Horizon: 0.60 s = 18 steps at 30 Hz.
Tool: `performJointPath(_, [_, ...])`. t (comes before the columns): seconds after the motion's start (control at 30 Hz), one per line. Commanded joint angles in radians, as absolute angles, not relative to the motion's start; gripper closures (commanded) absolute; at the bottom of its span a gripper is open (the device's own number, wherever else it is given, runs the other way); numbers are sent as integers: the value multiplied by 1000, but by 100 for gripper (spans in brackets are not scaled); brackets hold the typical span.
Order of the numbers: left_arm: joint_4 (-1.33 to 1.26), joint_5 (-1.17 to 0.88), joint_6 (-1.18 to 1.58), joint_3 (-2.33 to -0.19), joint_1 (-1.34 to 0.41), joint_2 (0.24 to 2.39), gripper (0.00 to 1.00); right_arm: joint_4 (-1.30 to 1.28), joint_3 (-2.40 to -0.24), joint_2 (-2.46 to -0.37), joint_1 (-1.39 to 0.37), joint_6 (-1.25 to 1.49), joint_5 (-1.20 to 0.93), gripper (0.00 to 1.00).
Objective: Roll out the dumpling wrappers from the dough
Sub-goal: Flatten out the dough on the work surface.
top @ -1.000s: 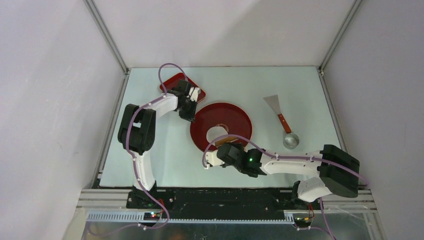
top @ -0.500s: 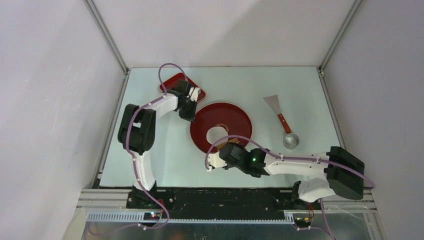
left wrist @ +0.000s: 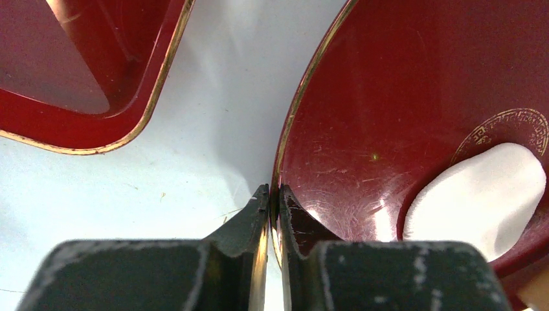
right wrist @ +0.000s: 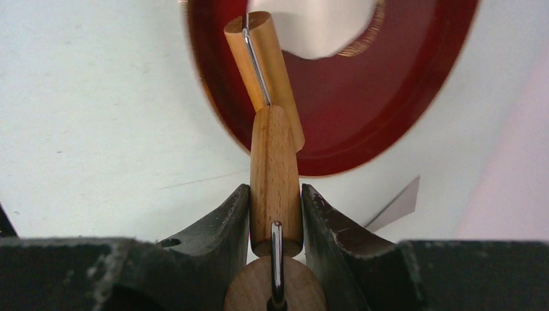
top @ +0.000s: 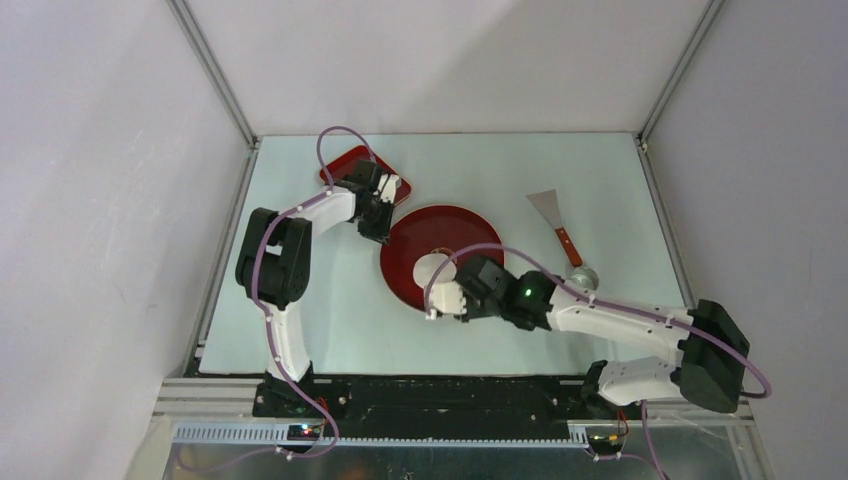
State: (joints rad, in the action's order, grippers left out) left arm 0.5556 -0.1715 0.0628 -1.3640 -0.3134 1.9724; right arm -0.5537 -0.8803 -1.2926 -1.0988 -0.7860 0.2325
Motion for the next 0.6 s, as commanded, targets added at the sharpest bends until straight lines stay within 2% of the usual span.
performJointPath(0.0, [554, -157, 55, -1393, -296, 1976, 86, -564, -1038, -1232, -997, -772, 168, 100])
performJointPath(0.2, [553, -165, 55, -1396, -297, 1976, 86, -352, -1058, -1334, -955, -846, 273, 100])
performJointPath(0.33, [553, -166, 54, -1394, -296, 1975, 86, -277, -1058, -1419, -952, -867, 269, 100])
performJointPath(0.57, [553, -172, 54, -1392, -296, 1973, 86, -330, -1053, -1545, -976, -887, 245, 100])
